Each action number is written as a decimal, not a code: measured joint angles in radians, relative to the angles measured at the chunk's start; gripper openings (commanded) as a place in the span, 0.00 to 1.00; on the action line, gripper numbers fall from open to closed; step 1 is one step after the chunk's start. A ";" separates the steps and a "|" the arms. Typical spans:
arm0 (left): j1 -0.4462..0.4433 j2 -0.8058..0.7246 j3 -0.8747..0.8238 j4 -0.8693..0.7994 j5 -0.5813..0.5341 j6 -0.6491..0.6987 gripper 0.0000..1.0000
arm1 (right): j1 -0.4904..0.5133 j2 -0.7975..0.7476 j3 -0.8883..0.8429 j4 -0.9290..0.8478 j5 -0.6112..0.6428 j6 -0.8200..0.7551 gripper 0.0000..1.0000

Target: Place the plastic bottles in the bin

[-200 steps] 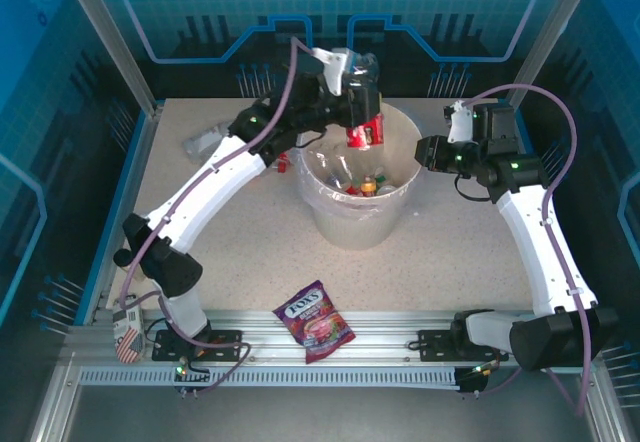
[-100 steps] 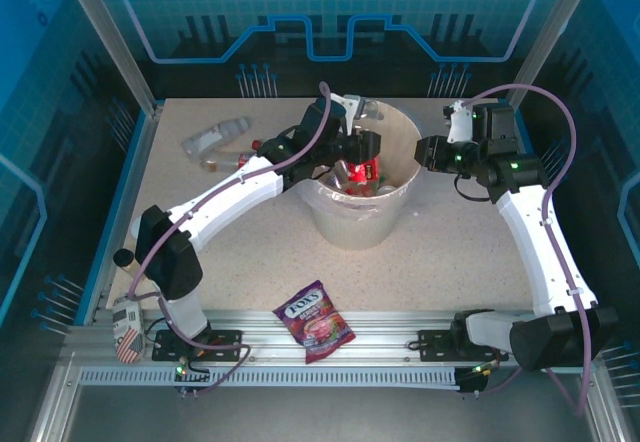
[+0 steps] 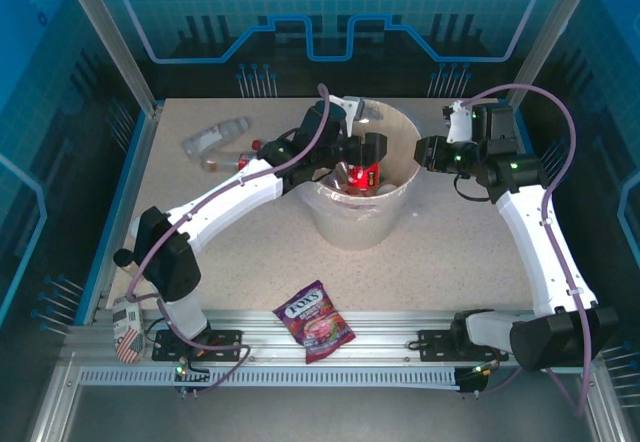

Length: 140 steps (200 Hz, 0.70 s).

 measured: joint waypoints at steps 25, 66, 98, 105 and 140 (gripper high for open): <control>0.000 -0.007 0.000 -0.001 0.000 -0.001 0.81 | 0.000 0.000 0.000 0.000 0.000 0.000 0.26; 0.000 -0.033 0.000 -0.005 0.000 -0.008 0.75 | 0.000 0.000 0.000 0.000 0.000 0.000 0.26; -0.002 -0.057 0.000 -0.006 0.010 -0.014 0.70 | 0.000 0.000 0.000 0.000 0.000 0.000 0.26; -0.003 -0.060 0.000 -0.006 0.011 -0.019 0.68 | 0.000 0.000 0.000 0.000 0.000 0.000 0.26; -0.008 -0.063 -0.027 0.001 0.016 -0.049 0.60 | 0.000 0.000 0.000 0.000 0.000 0.000 0.26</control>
